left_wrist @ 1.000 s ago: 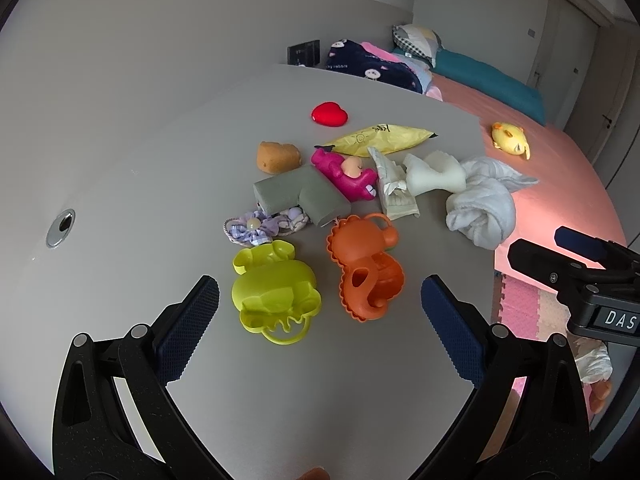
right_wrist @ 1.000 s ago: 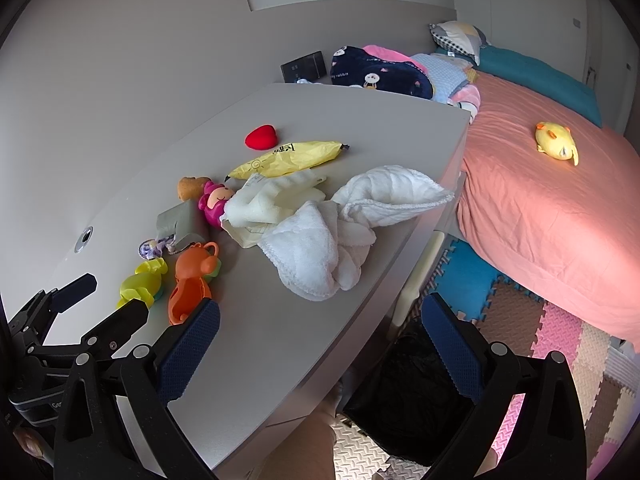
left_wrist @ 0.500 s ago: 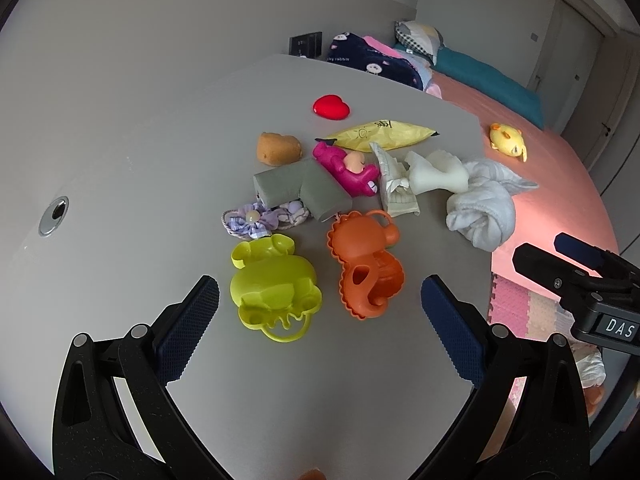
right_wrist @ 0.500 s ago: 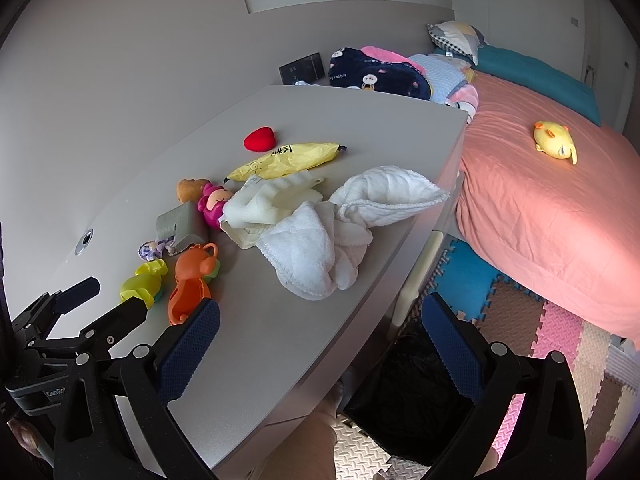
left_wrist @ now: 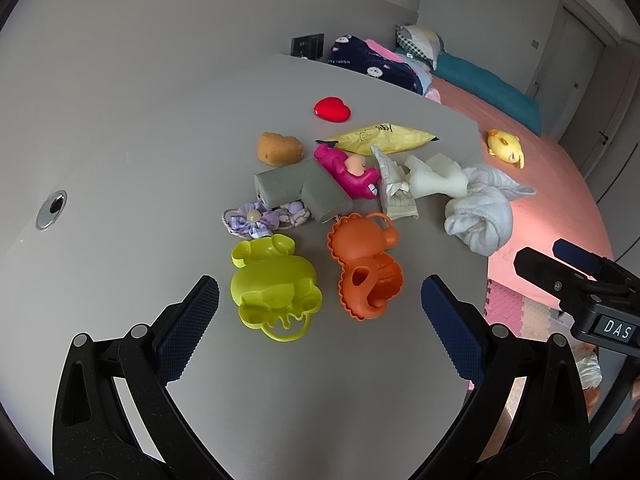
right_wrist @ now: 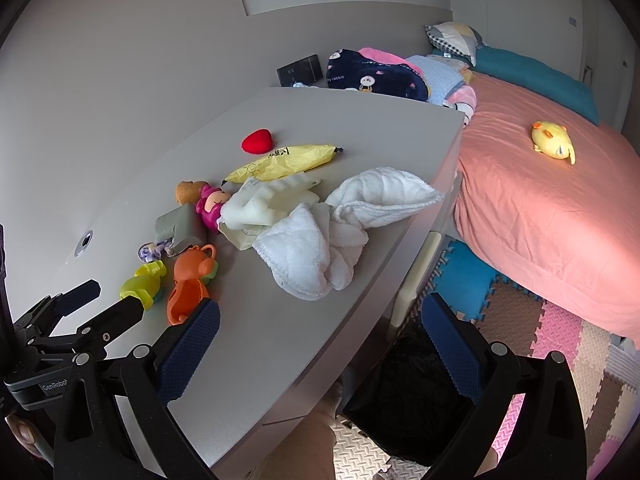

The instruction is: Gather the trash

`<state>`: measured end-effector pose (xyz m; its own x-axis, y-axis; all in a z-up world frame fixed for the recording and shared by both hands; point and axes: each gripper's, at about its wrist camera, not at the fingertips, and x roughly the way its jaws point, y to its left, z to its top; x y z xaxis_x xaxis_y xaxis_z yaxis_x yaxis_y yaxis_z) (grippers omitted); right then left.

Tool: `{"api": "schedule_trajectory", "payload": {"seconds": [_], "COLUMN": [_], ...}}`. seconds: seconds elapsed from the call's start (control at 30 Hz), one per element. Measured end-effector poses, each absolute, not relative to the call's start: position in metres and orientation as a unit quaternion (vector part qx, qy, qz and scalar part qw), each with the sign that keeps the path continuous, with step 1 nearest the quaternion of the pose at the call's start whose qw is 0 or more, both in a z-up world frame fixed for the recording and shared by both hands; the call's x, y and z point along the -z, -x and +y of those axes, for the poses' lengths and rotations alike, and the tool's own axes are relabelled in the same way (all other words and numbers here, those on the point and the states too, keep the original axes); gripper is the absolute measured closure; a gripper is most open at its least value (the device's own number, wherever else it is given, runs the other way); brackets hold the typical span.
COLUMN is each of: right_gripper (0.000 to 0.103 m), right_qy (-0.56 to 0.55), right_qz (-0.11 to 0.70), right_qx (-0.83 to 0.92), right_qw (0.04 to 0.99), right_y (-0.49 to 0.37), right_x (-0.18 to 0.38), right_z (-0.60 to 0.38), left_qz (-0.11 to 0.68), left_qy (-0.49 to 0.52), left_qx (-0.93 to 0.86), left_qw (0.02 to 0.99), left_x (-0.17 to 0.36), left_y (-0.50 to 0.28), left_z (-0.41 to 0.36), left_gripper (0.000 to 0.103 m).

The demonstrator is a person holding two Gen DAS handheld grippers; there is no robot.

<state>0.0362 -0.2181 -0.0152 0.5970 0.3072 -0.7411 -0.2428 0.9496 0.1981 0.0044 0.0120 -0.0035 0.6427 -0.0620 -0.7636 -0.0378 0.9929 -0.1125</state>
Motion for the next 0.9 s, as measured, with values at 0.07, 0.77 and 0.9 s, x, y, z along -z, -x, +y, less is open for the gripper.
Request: {"api": "schedule_trajectory", "payload": {"seconds": [0.07,0.77,0.9], "right_gripper": [0.003,0.003,0.003], "right_qy": [-0.038,-0.039,-0.045], "right_qz": [0.422,0.42,0.418], "right_qx": [-0.154,-0.153,-0.147], "right_qw": [0.893,0.894,0.895], "right_y": [-0.036,-0.036,-0.037], "right_x": [0.015,0.01,0.008], "right_z": [-0.218,-0.226,-0.235], "left_qz": [0.421,0.422,0.425], "left_qy": [0.057,0.057,0.062], "left_qx": [0.007,0.004,0.001], "left_qw": [0.905,0.905,0.903], "left_x": [0.002,0.002,0.004], "left_y": [-0.003,-0.003,-0.004], "left_z": [0.012,0.014,0.019], "left_gripper": [0.005,0.005,0.005]}}
